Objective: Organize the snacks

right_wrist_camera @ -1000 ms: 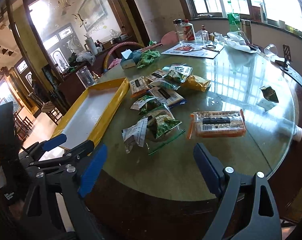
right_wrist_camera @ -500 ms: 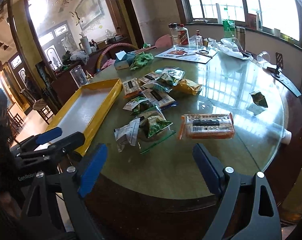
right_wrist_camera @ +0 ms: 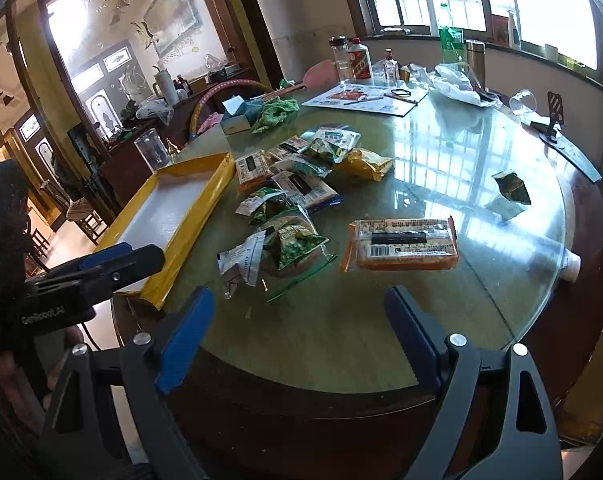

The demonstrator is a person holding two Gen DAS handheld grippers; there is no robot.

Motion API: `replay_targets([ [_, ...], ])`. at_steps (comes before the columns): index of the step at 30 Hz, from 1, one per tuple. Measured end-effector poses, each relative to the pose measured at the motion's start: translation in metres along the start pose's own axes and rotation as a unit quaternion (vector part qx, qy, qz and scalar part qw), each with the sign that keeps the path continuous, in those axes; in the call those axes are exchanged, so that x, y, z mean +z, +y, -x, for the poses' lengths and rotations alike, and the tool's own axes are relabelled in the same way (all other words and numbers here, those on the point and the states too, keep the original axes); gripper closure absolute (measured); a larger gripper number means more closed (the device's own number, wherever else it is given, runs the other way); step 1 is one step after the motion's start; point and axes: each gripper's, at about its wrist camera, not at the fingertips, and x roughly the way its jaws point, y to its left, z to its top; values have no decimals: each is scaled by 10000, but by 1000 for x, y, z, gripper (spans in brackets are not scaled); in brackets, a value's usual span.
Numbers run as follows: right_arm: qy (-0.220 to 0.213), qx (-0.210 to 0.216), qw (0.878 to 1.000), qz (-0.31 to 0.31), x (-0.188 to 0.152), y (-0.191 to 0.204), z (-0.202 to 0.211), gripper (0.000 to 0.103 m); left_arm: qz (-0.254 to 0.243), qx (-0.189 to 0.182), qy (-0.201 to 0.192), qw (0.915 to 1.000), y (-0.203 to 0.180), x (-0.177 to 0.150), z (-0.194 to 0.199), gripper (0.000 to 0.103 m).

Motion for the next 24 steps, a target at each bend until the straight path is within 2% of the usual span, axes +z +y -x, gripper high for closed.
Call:
replay_targets([
  [5,76,38,10000,-15,1,-6,-4,15,-24,-95,104,9999,-3,-2,-1,13],
  [10,115,71,9999,-85,-2,-17,-8,15,-75,-22,85,9999,-9,-3,-4,13],
  [14,168,54,9997,-190,-3,-27,-13,15,-137,-30,-59,9999,-9,-6,1,13],
  [19,142,231,9995,-186,-7,-36,-12,15,-34,-126,-269,9996,1,-13,7,13],
  [21,134,325,9993,-153,-9,-36,-13,15,-46,-79,-308,9995,0,-15,7,13],
  [24,151,445,9989,-75,-10,-35,-21,15,-318,156,-401,9986,-6,-17,-1,13],
])
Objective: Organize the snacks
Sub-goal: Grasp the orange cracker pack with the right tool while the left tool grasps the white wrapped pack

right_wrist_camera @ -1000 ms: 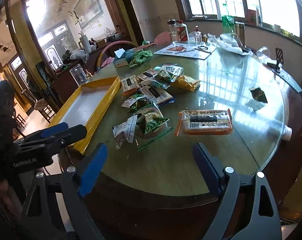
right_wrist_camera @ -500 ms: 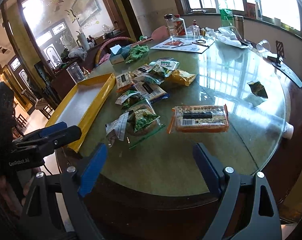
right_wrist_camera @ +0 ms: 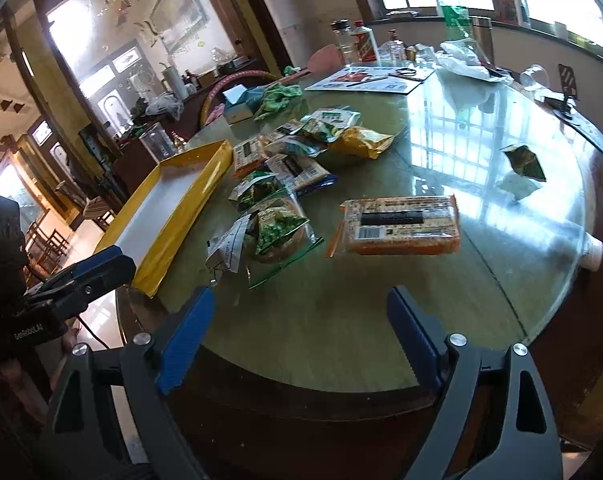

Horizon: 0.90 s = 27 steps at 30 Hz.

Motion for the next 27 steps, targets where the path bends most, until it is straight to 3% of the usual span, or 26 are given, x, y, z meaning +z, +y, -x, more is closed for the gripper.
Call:
replay_targets([
  [3,188,156,9997,-61,1,-5,-15,15,-290,-41,124,9995,-4,2,-16,13],
  [6,349,122,9992,-142,4,-12,-30,15,-259,-293,382,9985,-3,10,-40,16],
  [9,417,-102,9988,-239,10,-24,-42,15,-428,-62,562,9975,-9,13,-66,21],
  [12,470,11,9985,-297,20,-37,-49,15,-847,115,833,9929,-12,19,-86,21],
  [18,468,-111,9979,-430,50,-57,-59,15,-417,-475,1441,9876,5,27,-115,21],
  [21,468,177,9984,-274,74,-58,-68,15,-444,-683,1573,9842,0,21,-115,21],
  [24,640,52,9973,-361,93,-69,-95,15,-579,-846,1667,9806,-7,10,-106,20],
  [27,773,120,9965,-302,104,-80,-113,15,-591,-1263,1865,9725,-12,-6,-96,20],
])
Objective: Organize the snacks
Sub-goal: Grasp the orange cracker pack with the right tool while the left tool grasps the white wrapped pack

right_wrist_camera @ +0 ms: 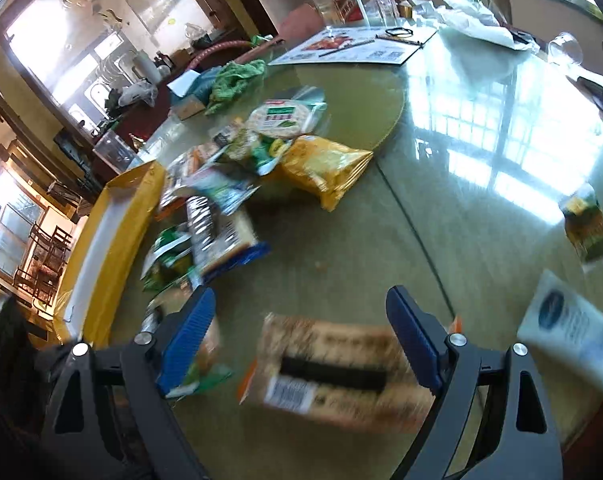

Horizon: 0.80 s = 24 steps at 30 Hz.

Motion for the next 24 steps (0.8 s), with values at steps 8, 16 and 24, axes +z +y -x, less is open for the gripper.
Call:
replay_targets([
  [8,182,407,9990,-31,-27,-18,10,15,48,334,-683,9971,6,3,29,19],
  [16,243,-7,9979,592,-85,10,28,15,-275,380,-66,9989,9,30,-2,19],
  [24,202,-848,9907,1047,-109,31,30,32,-347,-17,75,9994,-6,10,11,19],
])
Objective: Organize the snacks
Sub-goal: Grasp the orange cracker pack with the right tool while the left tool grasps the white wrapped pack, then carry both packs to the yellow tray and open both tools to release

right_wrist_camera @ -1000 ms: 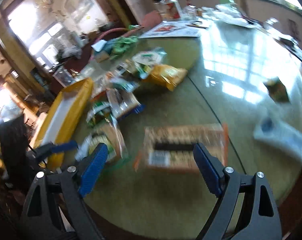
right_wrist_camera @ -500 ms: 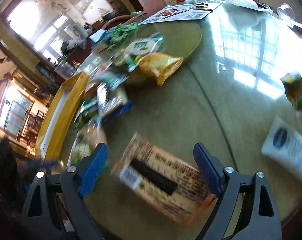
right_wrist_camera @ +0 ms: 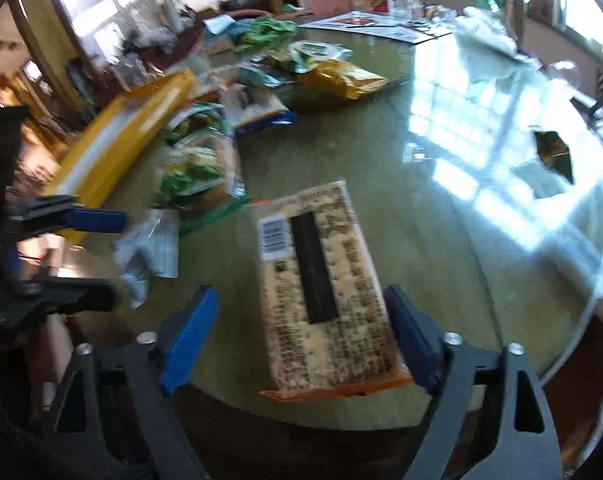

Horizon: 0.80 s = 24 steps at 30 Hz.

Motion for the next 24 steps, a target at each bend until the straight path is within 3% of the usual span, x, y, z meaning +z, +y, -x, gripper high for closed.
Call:
replay_targets([
  [1,-18,-244,9997,89,0,2,-1,35,2,250,-64,9997,1,2,-2,19],
  [4,-65,-324,9994,49,2,-1,-2,40,-70,594,-3,9982,4,0,-8,20],
  [8,-52,-363,9993,58,1,-2,1,42,-79,537,230,9983,4,-9,-16,21],
  [11,-91,-392,9992,70,-3,0,2,42,-13,155,341,9993,-6,-18,-12,21],
  [15,-146,-380,9992,7,-5,0,2,42,18,23,279,9996,-11,-14,-6,19],
  [20,-163,-340,9992,-97,-6,-2,4,42,579,499,226,9968,5,-2,-17,21],
  [22,-171,-340,9992,-107,-6,-3,4,42,625,586,243,9960,6,-1,-19,30],
  [24,-171,-345,9992,-108,-7,-3,4,42,453,793,252,9955,-1,-2,-24,32],
])
